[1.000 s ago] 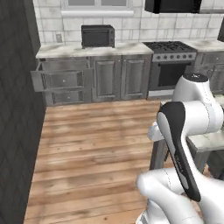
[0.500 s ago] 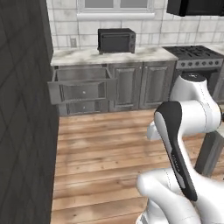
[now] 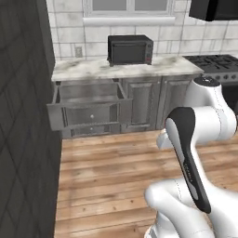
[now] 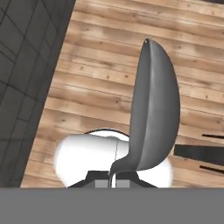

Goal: Pick up the metallic utensils from the counter and place them in the open drawer. Make sure not to pick up any wooden utensils.

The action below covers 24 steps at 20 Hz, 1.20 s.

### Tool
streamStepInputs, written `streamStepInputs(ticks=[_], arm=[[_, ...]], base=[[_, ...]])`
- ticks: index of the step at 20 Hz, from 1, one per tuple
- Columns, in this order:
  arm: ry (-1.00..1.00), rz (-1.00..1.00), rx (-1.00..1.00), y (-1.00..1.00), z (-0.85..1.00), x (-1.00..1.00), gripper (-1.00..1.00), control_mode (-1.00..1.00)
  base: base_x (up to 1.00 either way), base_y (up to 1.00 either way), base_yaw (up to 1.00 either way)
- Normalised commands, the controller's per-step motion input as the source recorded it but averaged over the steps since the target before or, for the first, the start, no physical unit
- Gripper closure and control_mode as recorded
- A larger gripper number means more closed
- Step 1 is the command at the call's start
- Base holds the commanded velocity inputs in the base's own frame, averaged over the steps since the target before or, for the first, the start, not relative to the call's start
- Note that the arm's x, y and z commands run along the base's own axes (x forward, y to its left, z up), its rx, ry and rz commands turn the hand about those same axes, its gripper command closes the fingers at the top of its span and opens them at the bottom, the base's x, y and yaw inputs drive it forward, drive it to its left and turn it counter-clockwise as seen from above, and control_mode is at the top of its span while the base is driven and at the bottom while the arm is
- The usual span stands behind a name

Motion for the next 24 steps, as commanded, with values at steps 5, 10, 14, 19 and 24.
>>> streamStepInputs(ticks=[5,10,14,19,24], arm=[[0.0,0.0,0.0,0.0,0.0,0.0,1.0,1.0],[0.0,0.0,0.0,0.0,0.0,0.0,1.0,1.0],[0.0,0.0,0.0,0.0,0.0,0.0,1.0,1.0],[0.0,0.0,0.0,0.0,0.0,0.0,1.0,1.0],[0.0,0.0,0.0,0.0,0.0,0.0,1.0,1.0]], base=[[1.0,0.0,0.11],[1.0,-0.17,0.22],[1.0,-0.32,0.24],[0.88,-0.53,0.26],[0.52,-0.39,0.41]])
